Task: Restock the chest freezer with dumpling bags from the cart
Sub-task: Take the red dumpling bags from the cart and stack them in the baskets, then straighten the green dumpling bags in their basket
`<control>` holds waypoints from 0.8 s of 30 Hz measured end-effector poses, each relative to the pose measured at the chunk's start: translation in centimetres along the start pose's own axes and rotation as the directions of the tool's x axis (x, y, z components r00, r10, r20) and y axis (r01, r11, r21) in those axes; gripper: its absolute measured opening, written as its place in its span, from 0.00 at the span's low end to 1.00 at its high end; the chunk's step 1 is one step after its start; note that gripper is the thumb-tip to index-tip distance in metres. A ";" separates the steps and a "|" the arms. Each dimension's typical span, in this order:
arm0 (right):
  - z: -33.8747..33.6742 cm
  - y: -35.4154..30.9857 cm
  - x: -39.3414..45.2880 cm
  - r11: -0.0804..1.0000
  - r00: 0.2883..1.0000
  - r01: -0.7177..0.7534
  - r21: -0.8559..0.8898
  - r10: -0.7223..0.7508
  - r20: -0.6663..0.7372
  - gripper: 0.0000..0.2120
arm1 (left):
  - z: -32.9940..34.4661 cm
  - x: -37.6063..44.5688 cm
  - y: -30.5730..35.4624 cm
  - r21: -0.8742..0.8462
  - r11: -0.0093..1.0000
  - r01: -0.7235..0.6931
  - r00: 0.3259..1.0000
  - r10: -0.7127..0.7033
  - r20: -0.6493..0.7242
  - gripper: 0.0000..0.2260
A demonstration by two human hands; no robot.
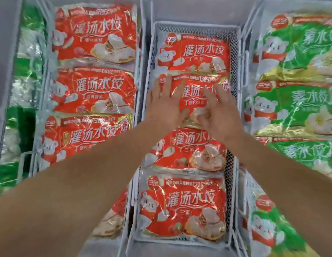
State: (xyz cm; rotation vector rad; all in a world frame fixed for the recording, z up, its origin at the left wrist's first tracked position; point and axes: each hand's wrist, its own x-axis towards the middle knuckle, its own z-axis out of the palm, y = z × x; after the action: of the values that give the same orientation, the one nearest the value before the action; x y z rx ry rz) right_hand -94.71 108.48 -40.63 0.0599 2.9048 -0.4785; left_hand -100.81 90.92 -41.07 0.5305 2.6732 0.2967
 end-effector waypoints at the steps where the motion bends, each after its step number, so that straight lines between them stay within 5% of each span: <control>1: -0.4 0.4 0.8 1.000 0.997 -0.011 0.004 0.011 0.081 0.40 | 0.0 0.6 -0.1 -0.001 1.000 0.024 0.997 -0.024 0.067 0.40; 5: 0.7 1.8 0.6 0.999 0.974 -0.044 0.024 0.037 0.224 0.52 | 1.1 0.3 -0.7 0.009 0.999 -0.043 0.992 0.042 0.119 0.48; 18: -0.6 0.3 3.1 0.991 0.947 -0.122 -0.060 0.134 0.293 0.51 | -0.1 2.6 -1.1 0.054 0.999 0.000 0.978 -0.011 0.206 0.50; 24: -3.9 1.1 5.9 0.996 0.981 -0.079 -0.045 0.086 0.176 0.38 | -2.6 5.0 -1.6 -0.004 1.000 -0.022 0.999 0.022 0.036 0.33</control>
State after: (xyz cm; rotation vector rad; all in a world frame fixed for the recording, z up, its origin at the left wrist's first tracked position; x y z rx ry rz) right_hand -101.11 110.81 -38.57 0.1255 2.7231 -0.3936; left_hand -106.63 91.10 -40.87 0.5596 2.6334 0.2954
